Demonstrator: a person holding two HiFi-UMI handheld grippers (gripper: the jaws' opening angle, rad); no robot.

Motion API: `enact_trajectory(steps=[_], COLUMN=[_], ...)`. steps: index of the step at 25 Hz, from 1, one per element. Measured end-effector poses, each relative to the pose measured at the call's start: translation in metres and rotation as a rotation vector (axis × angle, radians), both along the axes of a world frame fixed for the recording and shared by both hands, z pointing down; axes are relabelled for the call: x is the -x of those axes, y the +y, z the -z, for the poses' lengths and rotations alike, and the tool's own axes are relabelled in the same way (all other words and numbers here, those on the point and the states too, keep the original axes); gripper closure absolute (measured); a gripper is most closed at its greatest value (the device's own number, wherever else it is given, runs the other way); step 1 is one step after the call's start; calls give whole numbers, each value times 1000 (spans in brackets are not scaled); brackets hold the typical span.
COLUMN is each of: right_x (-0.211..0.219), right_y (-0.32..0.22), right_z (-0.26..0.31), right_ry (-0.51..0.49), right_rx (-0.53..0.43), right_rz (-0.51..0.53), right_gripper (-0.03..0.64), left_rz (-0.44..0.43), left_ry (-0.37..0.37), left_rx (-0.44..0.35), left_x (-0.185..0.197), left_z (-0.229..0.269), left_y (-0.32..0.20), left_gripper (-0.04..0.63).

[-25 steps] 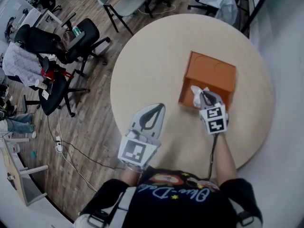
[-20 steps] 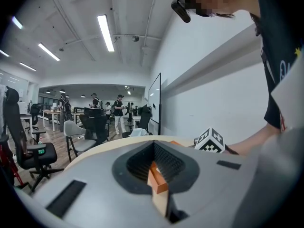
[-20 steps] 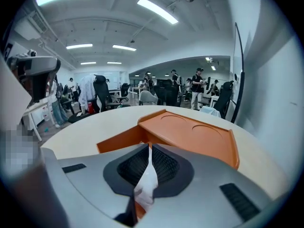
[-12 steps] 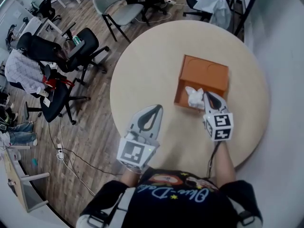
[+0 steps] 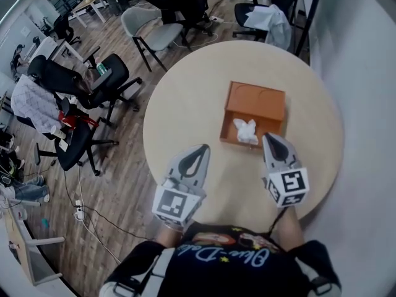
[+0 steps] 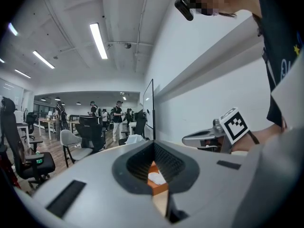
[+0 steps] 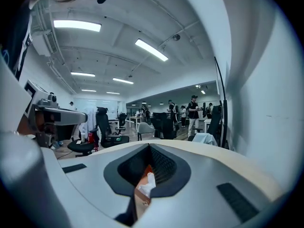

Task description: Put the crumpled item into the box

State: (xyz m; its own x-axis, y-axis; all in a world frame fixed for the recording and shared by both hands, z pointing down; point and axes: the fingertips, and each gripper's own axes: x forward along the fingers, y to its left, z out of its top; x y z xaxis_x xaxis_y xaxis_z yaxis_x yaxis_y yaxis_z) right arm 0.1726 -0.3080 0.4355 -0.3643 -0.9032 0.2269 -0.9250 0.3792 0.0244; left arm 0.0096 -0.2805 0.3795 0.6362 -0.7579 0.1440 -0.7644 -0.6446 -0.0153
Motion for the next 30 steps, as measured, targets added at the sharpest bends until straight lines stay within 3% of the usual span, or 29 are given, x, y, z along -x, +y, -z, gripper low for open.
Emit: enact_trajectory(steps=[16,30], right_x=[17,7], right_y=[92,130], right_z=[65,59], right_ry=[-49,-70], right_rx=[-150,-115], right_rz=[137,156], right_gripper=[617,617], left_rz=[-45,-40], left_ry=[-7,-3], left_rx=[-43,-48], left_x=[-29,-45], left_z=[14,14], left_y=[57,91], left_gripper=[603,603])
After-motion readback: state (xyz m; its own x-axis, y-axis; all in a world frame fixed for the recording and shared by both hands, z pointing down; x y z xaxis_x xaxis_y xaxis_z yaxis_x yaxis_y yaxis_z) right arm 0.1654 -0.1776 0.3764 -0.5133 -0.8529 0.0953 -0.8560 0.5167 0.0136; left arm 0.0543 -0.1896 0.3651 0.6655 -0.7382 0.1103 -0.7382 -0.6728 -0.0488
